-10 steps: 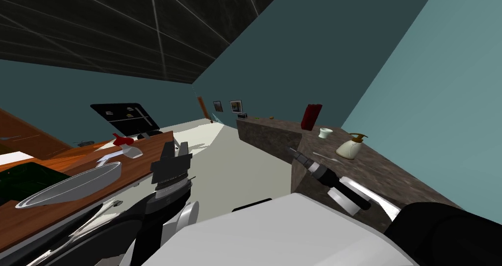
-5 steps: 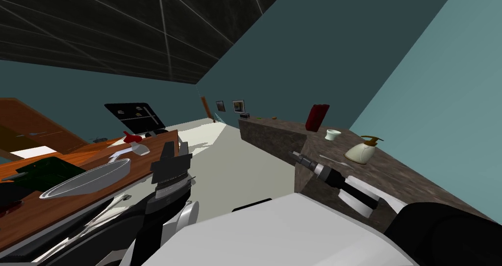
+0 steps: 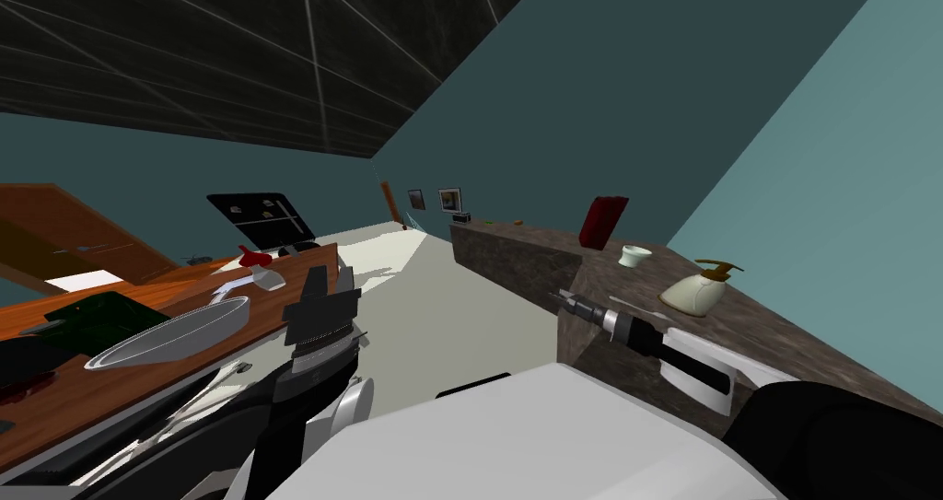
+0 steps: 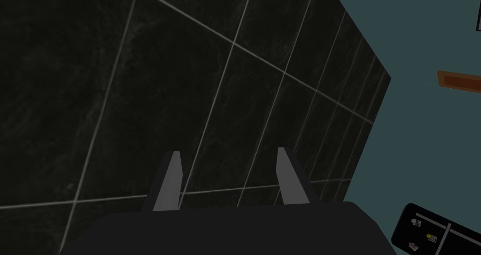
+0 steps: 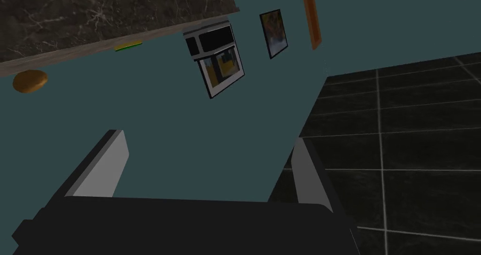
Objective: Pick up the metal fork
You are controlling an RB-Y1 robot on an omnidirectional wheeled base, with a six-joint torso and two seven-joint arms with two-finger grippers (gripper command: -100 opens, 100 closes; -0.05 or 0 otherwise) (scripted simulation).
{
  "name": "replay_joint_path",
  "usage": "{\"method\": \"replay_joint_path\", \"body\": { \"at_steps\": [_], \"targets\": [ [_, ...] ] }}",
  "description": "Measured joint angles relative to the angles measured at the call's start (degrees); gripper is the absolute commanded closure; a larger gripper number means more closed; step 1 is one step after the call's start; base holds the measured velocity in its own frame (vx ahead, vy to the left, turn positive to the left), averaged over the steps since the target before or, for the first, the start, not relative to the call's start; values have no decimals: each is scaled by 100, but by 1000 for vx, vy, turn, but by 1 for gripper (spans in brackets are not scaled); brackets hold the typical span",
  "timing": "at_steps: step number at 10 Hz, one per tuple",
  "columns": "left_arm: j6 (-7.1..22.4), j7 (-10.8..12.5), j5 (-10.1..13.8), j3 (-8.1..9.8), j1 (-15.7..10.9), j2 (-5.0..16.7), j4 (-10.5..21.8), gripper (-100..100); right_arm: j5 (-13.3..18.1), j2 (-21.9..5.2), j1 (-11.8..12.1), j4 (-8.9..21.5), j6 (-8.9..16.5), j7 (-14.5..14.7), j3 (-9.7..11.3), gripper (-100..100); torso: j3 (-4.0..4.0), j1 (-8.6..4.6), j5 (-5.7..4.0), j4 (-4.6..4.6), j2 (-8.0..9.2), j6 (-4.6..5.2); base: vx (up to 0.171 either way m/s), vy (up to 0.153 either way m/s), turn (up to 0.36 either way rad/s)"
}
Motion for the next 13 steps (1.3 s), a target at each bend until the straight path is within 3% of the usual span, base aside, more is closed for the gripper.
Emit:
{"method": "replay_joint_path", "body": {
  "at_steps": [3, 6, 10, 13],
  "targets": [
    [0, 0, 0, 0, 0, 0, 0, 0, 260, -468, -79, 483, -3, 110, 160, -100, -3, -6, -2, -1, -5, 0, 44, -8, 11],
    [0, 0, 0, 0, 0, 0, 0, 0, 532, -976, 150, 759, 34, 254, 184, -100, -6, -15, -3, -2, -10, 1, 63, -29, -8],
    [0, 0, 0, 0, 0, 0, 0, 0, 869, -1576, 254, 1123, 117, 434, 351, -100, -1, -13, -4, -1, -3, 1, 50, -30, -20],
    [0, 0, 0, 1, 1, 1, 0, 0, 1161, -2030, 251, 1560, 111, 560, 563, -100, -6, -29, -7, -2, -11, 2, 65, -59, -46]
  ]
}}
